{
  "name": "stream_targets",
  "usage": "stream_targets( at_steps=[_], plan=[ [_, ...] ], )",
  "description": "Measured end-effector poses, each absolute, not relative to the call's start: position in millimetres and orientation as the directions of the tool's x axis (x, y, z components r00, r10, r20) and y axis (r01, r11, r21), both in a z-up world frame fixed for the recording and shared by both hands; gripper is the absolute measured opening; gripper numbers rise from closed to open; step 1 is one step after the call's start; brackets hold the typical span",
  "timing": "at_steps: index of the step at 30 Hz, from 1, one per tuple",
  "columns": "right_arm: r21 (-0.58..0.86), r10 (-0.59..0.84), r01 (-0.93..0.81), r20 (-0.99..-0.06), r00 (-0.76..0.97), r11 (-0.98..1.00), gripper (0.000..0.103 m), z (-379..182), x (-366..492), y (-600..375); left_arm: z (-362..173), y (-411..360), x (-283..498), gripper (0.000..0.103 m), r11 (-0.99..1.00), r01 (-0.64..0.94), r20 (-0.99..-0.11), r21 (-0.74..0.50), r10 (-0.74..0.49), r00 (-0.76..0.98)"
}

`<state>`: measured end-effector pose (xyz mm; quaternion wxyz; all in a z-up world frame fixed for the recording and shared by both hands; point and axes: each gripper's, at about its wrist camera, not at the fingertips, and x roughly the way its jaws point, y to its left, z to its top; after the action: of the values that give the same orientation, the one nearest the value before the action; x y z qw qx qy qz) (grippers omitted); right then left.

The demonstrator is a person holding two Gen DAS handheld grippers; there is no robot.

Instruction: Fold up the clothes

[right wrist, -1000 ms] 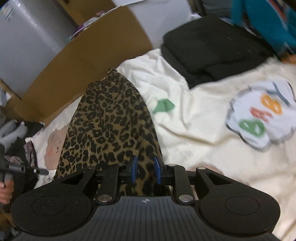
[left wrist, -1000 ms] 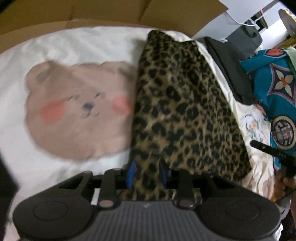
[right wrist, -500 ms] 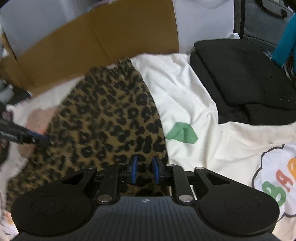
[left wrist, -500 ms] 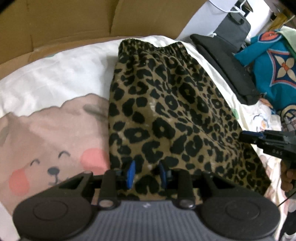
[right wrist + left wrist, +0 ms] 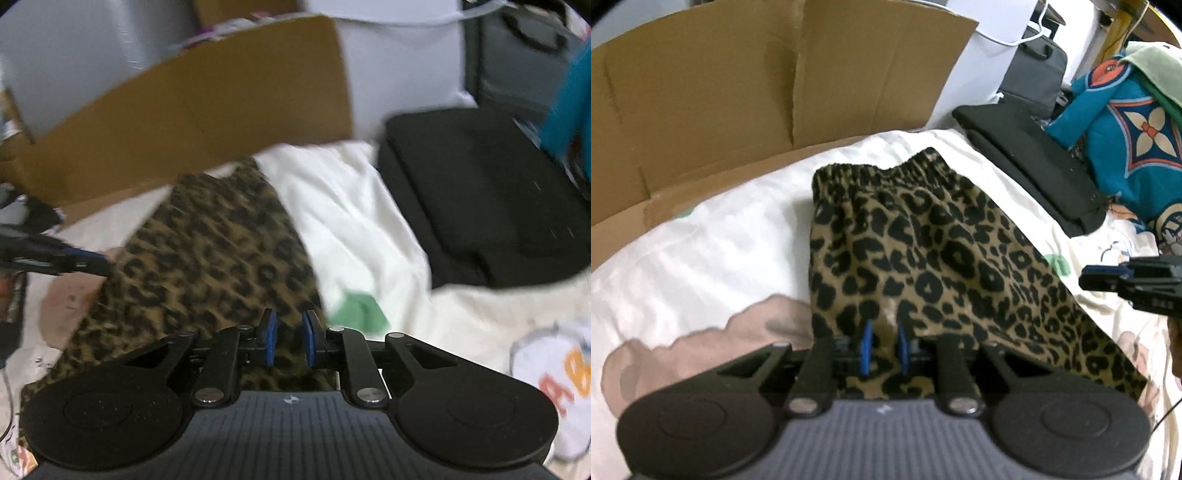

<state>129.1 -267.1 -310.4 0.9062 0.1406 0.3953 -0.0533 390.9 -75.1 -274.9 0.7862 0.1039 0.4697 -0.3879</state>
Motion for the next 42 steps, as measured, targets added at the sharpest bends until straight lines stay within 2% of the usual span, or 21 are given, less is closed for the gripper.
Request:
stream_targets(
  at_steps=[10, 13, 19, 26, 33, 38, 42],
  plan=[
    [0.174, 0.069, 0.103, -0.766, 0.639, 0.979, 0.023, -329.7, 188.6, -241.7, -305.0, -101.0, 401.1, 0.015, 0.66, 0.737, -0.858, -0.145, -0.455, 0.238],
    [0.125, 0.015, 0.142, -0.799, 0.601, 0.982, 0.023, -343.7, 199.5, -244.3, -314.3, -106.9, 402.0, 0.015, 0.668, 0.734, -0.872, -0.12, -0.425, 0.245],
    [0.095, -0.053, 0.225, -0.817, 0.574, 0.97, 0.016, -350.3, 194.9, -268.5, -294.8, -110.0, 398.7, 0.014, 0.661, 0.746, -0.863, -0.085, -0.423, 0.276],
    [0.11, -0.031, 0.182, -0.772, 0.635, 0.977, 0.019, -321.9, 200.2, -259.7, -270.7, -116.5, 414.4, 0.014, 0.656, 0.753, -0.836, -0.058, -0.444, 0.322],
    [0.118, 0.022, 0.103, -0.756, 0.654, 0.988, 0.02, -319.4, 243.0, -238.1, -294.6, -140.4, 427.8, 0.014, 0.644, 0.764, -0.854, -0.03, -0.413, 0.315],
    [0.111, 0.001, 0.128, -0.759, 0.651, 0.986, 0.021, -328.4, 260.1, -242.4, -316.8, -148.6, 425.5, 0.011, 0.626, 0.78, -0.86, 0.015, -0.39, 0.33],
    [0.056, -0.084, 0.205, -0.785, 0.614, 0.977, 0.02, -343.6, 263.3, -253.6, -310.6, -146.5, 422.9, 0.011, 0.624, 0.781, -0.86, 0.015, -0.391, 0.329]
  ],
)
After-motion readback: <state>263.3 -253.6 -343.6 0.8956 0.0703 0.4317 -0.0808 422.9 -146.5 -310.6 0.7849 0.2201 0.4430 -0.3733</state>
